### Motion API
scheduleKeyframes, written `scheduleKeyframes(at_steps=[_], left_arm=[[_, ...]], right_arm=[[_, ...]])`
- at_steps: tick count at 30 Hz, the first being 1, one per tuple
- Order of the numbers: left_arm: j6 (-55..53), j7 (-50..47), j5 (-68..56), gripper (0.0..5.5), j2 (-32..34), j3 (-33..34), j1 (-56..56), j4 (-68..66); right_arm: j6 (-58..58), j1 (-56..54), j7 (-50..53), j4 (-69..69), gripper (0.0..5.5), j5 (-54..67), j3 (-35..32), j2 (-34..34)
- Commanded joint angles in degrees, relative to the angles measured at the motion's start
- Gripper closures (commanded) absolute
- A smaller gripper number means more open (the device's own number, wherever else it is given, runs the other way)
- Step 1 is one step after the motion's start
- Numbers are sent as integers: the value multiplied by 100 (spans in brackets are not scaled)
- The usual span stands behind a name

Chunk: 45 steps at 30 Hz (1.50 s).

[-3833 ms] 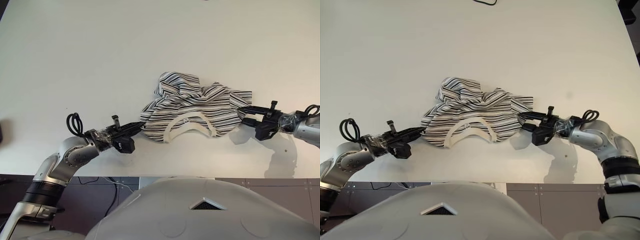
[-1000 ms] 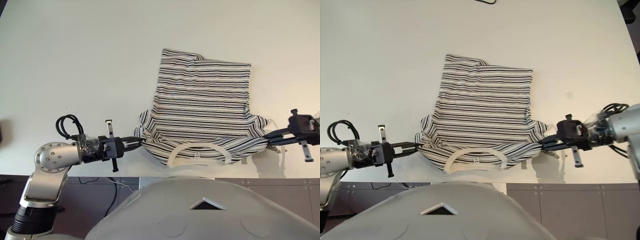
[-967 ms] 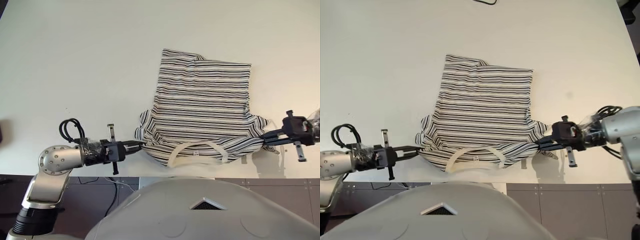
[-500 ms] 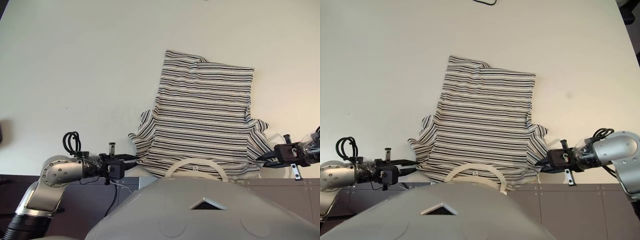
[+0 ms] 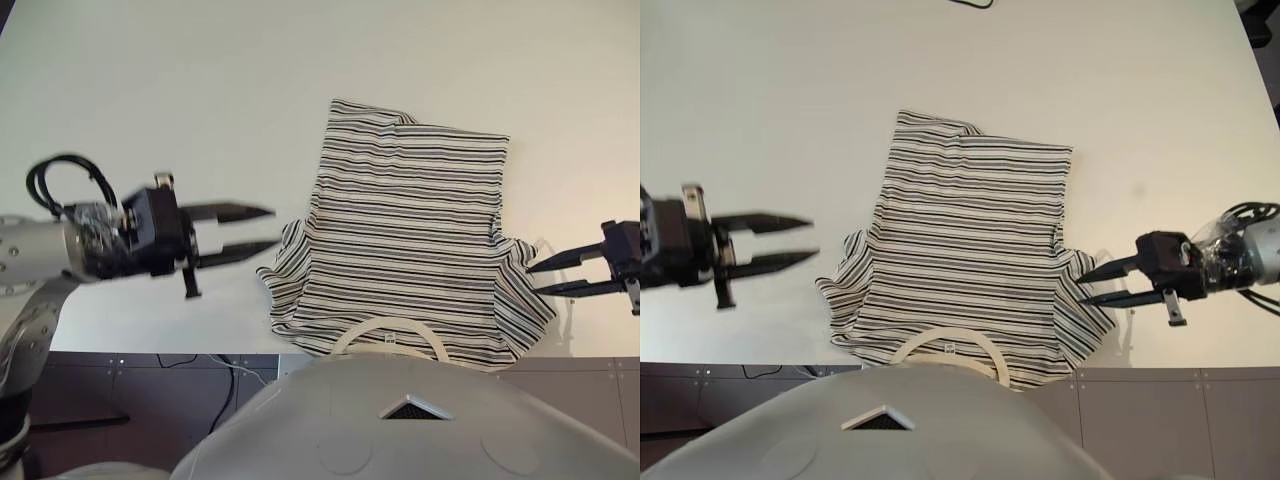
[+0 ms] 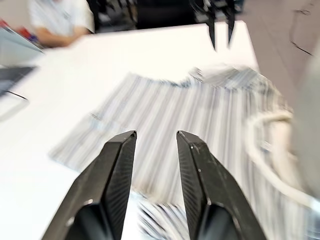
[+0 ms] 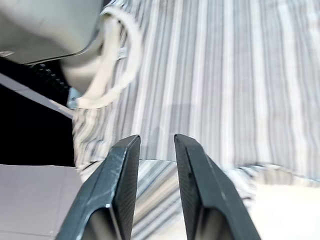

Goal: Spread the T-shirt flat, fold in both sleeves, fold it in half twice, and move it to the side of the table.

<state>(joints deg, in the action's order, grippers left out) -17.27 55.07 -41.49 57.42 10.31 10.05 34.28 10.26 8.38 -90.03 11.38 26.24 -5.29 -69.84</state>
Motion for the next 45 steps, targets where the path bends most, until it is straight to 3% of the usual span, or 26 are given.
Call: scheduleKeyframes(at_steps=[1,5,8,14,21,25,31,36,45], left_arm=[[815,-926,3094,404,-1383,-2449,-1786,-1621],[1888,-1523,4657,404,-2603,-3652,-2763,-3767],[2816,-1713,5432,404,-2933,-4076,-3309,-5280],[4319,-1537,6189,404,-2524,-4453,-3151,-6509],[4544,-1144,6203,404,-1438,-4278,-2362,-6346],[4193,-1144,6026,404,-1271,-4031,-2045,-5789],[3709,-895,5765,404,-1212,-3876,-1705,-4768],[3393,-785,5688,404,-1105,-3783,-1455,-4270],[3229,-604,5716,404,-877,-3658,-1140,-3946]], right_arm=[[-394,-2043,1094,-1263,426,-1376,1014,1138],[-1030,-2877,2214,-2078,426,-2448,1799,2374],[-1266,-3287,2777,-2791,426,-2882,2205,3191],[-1756,-3572,3308,-4022,426,-3327,2475,3827],[-1995,-3591,3698,-3954,426,-2908,2040,4218],[-2016,-3565,3770,-4012,426,-2956,1995,4236],[-2292,-3265,3472,-4487,426,-3394,2503,4174],[-1877,-2805,2071,-3456,426,-2836,2637,3593],[-1101,-2157,1318,-2269,426,-2726,2800,2887]])
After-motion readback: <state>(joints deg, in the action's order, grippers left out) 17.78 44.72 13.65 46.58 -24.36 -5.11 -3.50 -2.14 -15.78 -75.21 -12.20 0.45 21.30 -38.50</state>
